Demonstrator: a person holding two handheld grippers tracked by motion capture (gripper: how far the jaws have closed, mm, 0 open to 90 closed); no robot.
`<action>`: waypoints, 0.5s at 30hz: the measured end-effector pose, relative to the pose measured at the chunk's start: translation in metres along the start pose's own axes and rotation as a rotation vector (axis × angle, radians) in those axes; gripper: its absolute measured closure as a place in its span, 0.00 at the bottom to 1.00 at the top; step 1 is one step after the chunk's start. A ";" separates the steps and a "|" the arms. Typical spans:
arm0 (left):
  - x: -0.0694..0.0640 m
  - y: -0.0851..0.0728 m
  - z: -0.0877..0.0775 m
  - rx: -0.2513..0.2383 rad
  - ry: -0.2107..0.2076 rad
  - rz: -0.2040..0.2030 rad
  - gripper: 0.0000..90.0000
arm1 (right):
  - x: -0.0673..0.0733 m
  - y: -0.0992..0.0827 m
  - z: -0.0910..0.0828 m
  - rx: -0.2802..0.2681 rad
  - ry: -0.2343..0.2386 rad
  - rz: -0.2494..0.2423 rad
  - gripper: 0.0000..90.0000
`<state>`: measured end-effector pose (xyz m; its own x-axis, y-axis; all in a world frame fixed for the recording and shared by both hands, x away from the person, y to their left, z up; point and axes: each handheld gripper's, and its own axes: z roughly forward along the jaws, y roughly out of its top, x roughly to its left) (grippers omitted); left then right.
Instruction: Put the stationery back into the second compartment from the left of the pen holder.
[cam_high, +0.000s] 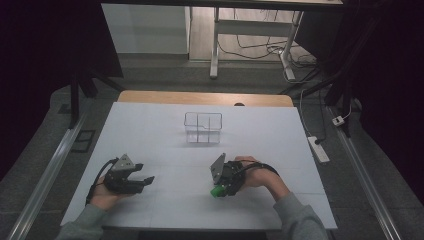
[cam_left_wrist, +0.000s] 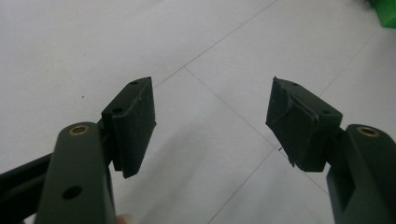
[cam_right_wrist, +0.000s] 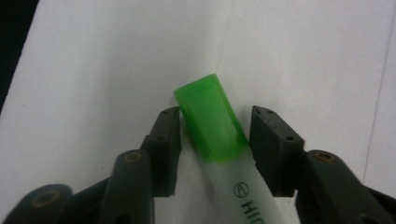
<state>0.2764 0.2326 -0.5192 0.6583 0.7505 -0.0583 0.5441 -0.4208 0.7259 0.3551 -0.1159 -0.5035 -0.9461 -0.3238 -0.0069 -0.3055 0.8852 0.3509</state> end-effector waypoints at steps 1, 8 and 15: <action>0.000 0.000 0.000 0.000 0.000 0.000 0.36 | 0.001 0.000 0.000 -0.001 0.007 0.001 0.67; 0.000 -0.001 0.000 -0.002 0.002 -0.002 0.36 | 0.004 0.000 -0.001 -0.001 0.007 -0.017 0.74; 0.000 -0.001 -0.001 -0.004 0.003 -0.003 0.36 | 0.004 -0.001 -0.002 -0.008 -0.003 0.012 0.74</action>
<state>0.2754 0.2338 -0.5192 0.6553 0.7531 -0.0586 0.5437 -0.4164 0.7287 0.3523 -0.1187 -0.5018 -0.9501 -0.3119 -0.0056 -0.2931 0.8863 0.3586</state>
